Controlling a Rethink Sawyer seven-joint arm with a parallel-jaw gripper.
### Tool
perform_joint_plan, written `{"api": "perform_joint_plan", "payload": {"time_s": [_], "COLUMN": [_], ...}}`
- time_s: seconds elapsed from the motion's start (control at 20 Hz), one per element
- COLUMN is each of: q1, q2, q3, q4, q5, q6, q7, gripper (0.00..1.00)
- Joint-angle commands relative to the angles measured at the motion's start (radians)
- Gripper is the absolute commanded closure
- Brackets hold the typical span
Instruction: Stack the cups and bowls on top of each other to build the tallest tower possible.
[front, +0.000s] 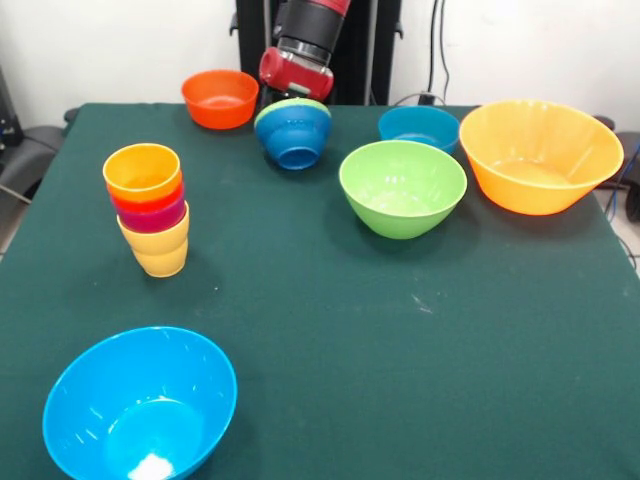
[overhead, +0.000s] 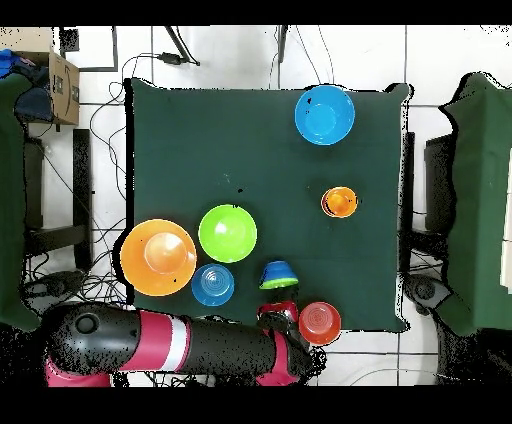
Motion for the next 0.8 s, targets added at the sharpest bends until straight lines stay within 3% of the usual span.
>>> {"api": "perform_joint_plan", "payload": {"time_s": [0.05, 0.2, 0.25, 0.8], "q1": [-0.041, -0.075, -0.076, -0.098], "q2": [0.048, 0.04, 0.044, 0.017], "q3": [0.14, 0.147, 0.144, 0.157], "q4": [-0.071, -0.068, -0.065, -0.061], "q5": [-0.014, -0.024, -0.01, -0.018], "q6": [0.026, 0.006, -0.005, 0.007], "q7": [0.062, 0.088, 0.077, 0.08], "gripper": [0.0, 0.0, 1.0, 1.0]}}
